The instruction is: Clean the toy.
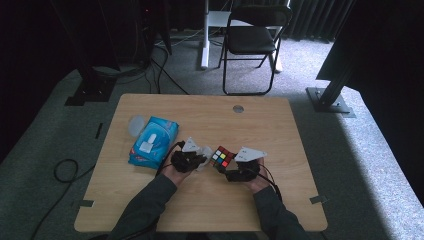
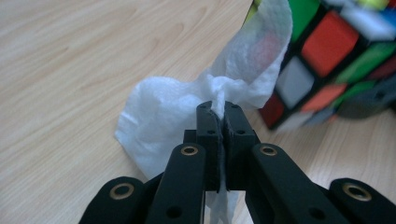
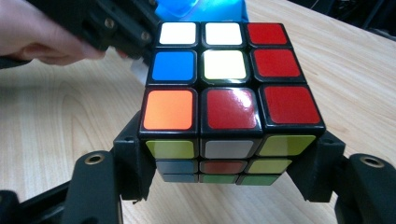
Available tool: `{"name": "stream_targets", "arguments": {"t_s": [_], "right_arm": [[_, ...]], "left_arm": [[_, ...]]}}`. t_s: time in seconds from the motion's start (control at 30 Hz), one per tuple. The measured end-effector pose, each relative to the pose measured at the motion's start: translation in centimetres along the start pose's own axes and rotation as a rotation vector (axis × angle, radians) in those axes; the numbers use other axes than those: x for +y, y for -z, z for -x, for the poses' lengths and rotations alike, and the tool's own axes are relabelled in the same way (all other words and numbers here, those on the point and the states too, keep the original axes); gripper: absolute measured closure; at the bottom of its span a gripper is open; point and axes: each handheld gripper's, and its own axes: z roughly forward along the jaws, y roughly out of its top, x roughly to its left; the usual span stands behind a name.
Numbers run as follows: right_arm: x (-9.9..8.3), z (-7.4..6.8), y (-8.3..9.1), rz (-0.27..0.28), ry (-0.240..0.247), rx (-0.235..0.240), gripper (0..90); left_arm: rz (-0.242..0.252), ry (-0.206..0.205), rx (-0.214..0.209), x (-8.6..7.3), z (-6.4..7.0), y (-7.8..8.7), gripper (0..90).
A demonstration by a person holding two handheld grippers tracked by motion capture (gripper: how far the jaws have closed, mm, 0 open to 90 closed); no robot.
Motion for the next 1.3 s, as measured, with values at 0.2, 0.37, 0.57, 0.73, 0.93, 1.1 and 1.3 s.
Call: {"name": "stream_targets", "arguments": {"t_s": [0.2,0.37,0.57,0.73,0.93,1.1,1.3], "right_arm": [[0.0,0.1,0.0,-0.006,0.000,-0.012,34.1],[0.0,0.1,0.0,-0.007,-0.002,-0.013,34.2],[0.0,0.1,0.0,-0.007,-0.002,-0.012,34.1],[0.0,0.2,0.0,-0.008,-0.003,-0.012,34.1],[-0.1,0.2,0.0,-0.007,-0.004,-0.010,34.1],[-0.1,0.2,0.0,-0.006,-0.006,-0.011,34.2],[-0.1,0.2,0.0,-0.008,-0.006,-0.016,34.1]], "left_arm": [[-0.027,0.025,0.042,-0.8,-0.4,-0.4,86.3],[-0.033,0.042,0.120,-1.1,-0.7,-0.3,64.6],[-0.086,0.073,0.181,-1.6,-1.1,-0.7,51.8],[-0.111,0.125,0.201,-2.2,-1.7,-1.3,46.7],[-0.140,0.171,0.208,-2.9,-2.4,-1.6,43.0],[-0.154,0.163,0.208,-2.9,-2.4,-1.5,44.2],[-0.148,0.155,0.187,-2.9,-2.3,-1.4,55.8]]}}
